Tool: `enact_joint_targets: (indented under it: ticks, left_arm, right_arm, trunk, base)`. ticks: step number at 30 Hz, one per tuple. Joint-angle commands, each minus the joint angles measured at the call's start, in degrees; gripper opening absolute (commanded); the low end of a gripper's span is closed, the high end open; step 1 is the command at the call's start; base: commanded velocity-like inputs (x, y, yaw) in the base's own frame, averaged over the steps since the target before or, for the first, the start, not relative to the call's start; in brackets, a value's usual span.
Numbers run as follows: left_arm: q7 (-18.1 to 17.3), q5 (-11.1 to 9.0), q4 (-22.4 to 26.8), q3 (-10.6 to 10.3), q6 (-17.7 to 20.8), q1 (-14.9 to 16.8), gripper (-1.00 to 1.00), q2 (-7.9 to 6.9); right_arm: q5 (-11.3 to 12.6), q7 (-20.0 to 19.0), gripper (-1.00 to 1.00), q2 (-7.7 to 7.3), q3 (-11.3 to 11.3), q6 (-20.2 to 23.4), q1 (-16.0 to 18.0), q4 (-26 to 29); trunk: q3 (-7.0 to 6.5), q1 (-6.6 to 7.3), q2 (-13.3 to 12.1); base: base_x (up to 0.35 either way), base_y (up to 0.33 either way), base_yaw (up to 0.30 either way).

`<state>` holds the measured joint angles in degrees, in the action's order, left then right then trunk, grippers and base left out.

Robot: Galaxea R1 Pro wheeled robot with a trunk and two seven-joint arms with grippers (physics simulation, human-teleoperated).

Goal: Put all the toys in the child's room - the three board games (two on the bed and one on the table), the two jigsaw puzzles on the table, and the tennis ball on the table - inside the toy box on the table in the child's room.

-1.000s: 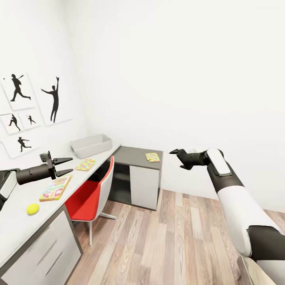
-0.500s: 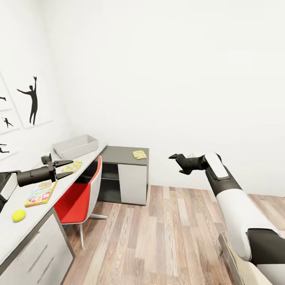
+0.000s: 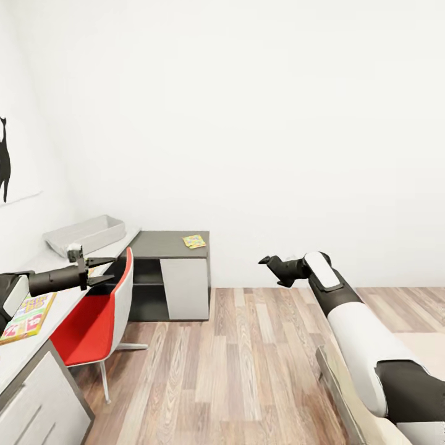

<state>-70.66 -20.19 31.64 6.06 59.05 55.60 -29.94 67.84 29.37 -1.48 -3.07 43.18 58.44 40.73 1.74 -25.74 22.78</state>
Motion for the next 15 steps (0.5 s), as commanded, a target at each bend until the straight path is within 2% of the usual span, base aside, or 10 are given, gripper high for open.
enact_joint_targets:
  ticks: [1, 9, 13, 15]
  left_arm:
    - [-0.1, 0.0, 0.0, 0.0, 0.3, -0.1, 1.0, 0.0]
    - [-0.1, 0.4, 0.0, 0.0, -0.9, -0.6, 1.0, 0.18]
    - [0.0, 0.6, 0.0, 0.0, -1.1, -0.7, 1.0, 0.2]
    - [-0.1, 1.2, 0.0, 0.0, -1.2, -0.9, 1.0, 0.22]
  right_arm:
    - [0.1, 0.5, 1.0, 0.16, -0.7, -0.7, 0.0, -0.4]
    - [-3.0, 0.5, 1.0, 2.16, -4.7, -5.2, -0.1, -5.0]
    - [-4.3, 0.5, 1.0, 3.4, -7.6, -6.8, -0.1, -7.8]
    - [-5.1, 0.5, 1.0, 4.46, -10.2, -8.6, -0.1, -9.9]
  trunk:
    - [0.14, -0.04, 0.1]
    - [0.14, -0.04, 0.1]
    - [0.14, -0.04, 0.1]
    - [0.14, -0.04, 0.1]
  base:
    - [-0.002, 0.001, -0.281]
    - [-0.001, 0.001, -0.281]
    - [0.0, 0.0, -0.281]
    - [0.0, 0.0, -0.281]
